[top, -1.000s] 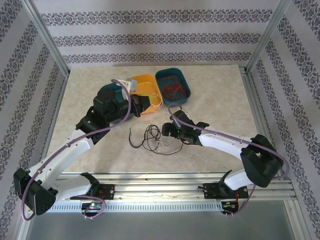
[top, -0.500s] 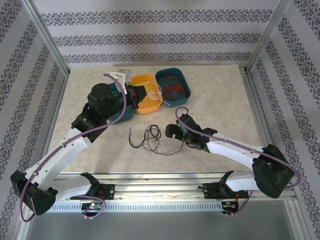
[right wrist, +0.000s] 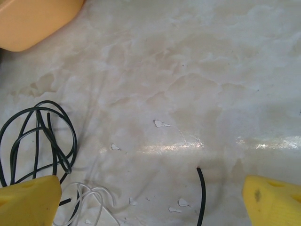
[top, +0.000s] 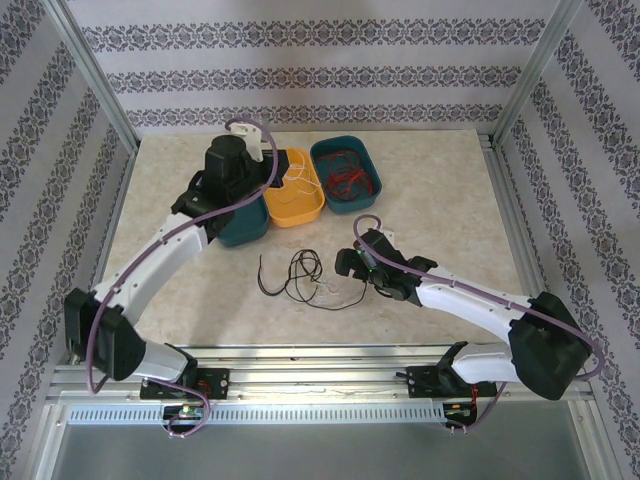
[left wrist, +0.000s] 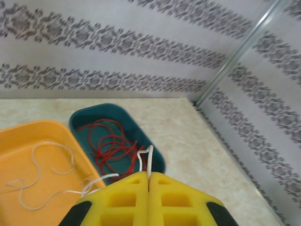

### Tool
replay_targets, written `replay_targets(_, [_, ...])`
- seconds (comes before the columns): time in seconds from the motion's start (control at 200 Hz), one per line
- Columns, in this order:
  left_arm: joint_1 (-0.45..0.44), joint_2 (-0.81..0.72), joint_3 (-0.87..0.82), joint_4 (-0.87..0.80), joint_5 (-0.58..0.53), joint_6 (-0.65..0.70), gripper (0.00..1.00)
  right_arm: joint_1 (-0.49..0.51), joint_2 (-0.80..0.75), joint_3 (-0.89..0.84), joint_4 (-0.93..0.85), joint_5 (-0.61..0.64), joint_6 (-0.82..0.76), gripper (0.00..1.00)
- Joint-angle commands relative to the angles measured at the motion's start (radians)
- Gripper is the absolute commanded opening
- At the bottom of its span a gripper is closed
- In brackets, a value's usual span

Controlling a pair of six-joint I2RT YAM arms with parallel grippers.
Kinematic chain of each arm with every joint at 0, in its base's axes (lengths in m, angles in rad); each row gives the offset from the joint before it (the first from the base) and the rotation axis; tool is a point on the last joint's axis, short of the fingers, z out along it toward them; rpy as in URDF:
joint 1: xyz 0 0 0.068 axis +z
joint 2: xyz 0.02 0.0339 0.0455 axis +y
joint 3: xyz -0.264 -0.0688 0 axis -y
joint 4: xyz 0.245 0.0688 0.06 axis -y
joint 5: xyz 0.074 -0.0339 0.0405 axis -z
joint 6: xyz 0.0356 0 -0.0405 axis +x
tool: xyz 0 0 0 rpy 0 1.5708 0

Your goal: Untangle the cables

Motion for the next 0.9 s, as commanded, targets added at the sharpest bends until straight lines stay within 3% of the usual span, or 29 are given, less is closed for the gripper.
replay_targets(0.0, [0.031, 0.061, 0.075, -0.072, 0.008, 0.032, 0.00, 0.001, 0.012, 0.032, -0.031, 0.032, 0.023, 0.98])
replay_targets(0.894, [0.057, 0.421, 0.257, -0.387, -0.112, 0.102, 0.00, -0.001, -0.002, 0.029, -0.058, 0.035, 0.034, 0.98])
